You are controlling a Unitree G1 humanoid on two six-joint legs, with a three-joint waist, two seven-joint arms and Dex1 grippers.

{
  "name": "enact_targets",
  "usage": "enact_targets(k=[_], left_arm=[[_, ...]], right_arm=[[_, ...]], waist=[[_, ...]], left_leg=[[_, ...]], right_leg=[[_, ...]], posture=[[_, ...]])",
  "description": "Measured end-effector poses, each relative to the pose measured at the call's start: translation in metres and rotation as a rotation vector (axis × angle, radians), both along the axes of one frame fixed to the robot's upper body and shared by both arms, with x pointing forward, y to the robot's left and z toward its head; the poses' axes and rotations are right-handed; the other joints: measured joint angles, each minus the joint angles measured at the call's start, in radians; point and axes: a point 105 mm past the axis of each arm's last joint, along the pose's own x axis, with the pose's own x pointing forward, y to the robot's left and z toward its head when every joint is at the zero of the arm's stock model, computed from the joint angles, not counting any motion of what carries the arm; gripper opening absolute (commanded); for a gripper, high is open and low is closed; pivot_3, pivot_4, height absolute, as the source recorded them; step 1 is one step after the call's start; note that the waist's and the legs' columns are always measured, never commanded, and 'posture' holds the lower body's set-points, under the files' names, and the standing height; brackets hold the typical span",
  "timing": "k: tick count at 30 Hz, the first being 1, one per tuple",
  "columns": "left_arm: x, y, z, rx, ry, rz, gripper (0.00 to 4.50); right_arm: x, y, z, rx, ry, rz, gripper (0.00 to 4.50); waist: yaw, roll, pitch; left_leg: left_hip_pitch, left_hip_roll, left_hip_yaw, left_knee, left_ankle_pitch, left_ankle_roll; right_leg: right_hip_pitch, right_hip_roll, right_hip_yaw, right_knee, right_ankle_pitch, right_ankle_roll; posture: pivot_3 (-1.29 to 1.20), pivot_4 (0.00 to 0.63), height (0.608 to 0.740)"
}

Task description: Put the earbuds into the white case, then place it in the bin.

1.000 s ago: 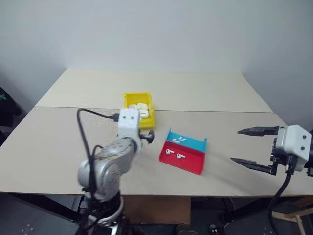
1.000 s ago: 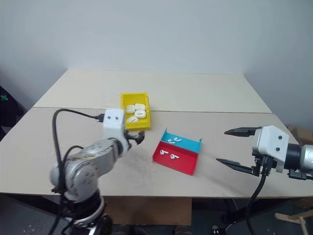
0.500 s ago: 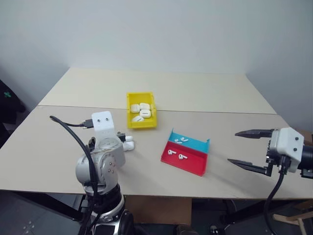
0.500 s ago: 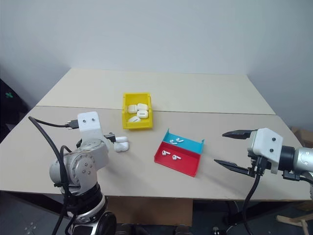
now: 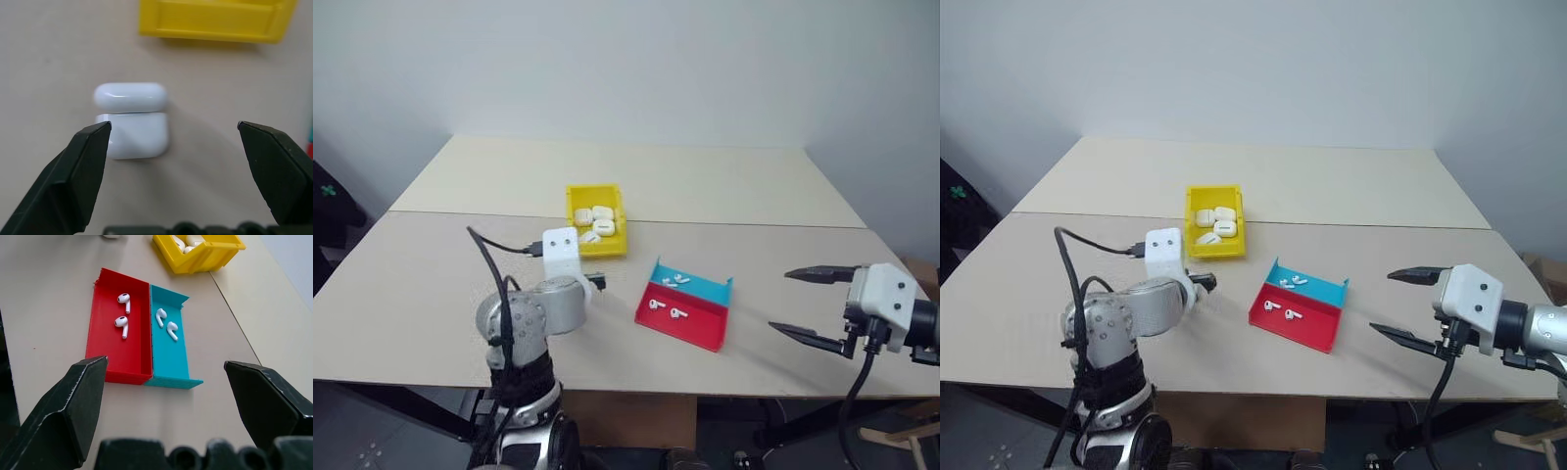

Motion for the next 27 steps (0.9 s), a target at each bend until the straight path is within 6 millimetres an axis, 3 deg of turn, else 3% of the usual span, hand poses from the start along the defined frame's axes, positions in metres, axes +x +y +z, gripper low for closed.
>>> enact_targets(k=[8, 11, 13, 16, 27], left_arm=[[-0.003, -0.004, -0.009, -0.008, 0.115, -0.030, 4.50], [0.009, -0.024, 0.059, -0.002, -0.075, -0.132, 4.50], [0.005, -0.026, 0.074, 0.010, -0.117, -0.175, 4.50], [0.002, -0.017, 0.065, 0.040, -0.044, -0.165, 4.50], [-0.005, -0.022, 0.058, 0.016, -0.010, -0.122, 4.50]], right_arm=[[-0.003, 0.001, -0.004, 0.004, 0.008, -0.004, 4.43], [-0.004, 0.002, -0.003, 0.002, 0.000, -0.003, 4.43], [-0.005, 0.003, -0.002, 0.001, -0.003, 0.000, 4.43], [-0.005, 0.002, -0.003, 0.003, 0.001, -0.005, 4.43], [-0.003, 0.001, -0.002, 0.006, -0.003, -0.009, 4.43]], waist=[[0.010, -0.001, 0.000], [0.019, -0.003, 0.003], [0.014, 0.003, -0.001], [0.007, 0.006, -0.001], [0.022, 0.005, -0.001]], left_leg=[[-0.001, -0.001, -0.001, 0.000, 0.000, 0.000], [-0.004, -0.003, -0.007, 0.001, 0.002, -0.003], [0.001, -0.004, -0.006, 0.001, -0.001, -0.005], [0.000, -0.004, -0.007, -0.001, -0.001, -0.006], [0.000, -0.005, -0.007, 0.000, -0.001, -0.006]], right_leg=[[0.000, 0.000, 0.000, 0.000, 0.000, 0.000], [-0.001, 0.001, -0.001, -0.001, 0.001, -0.002], [0.003, -0.001, 0.002, -0.003, 0.000, 0.000], [0.000, 0.001, 0.002, -0.001, -0.001, 0.000], [0.001, 0.000, 0.002, -0.001, -0.005, -0.007]], posture=[[0.00, 0.150, 0.740], [0.00, 0.150, 0.740], [0.00, 0.150, 0.740], [0.00, 0.150, 0.740], [0.00, 0.150, 0.740]])
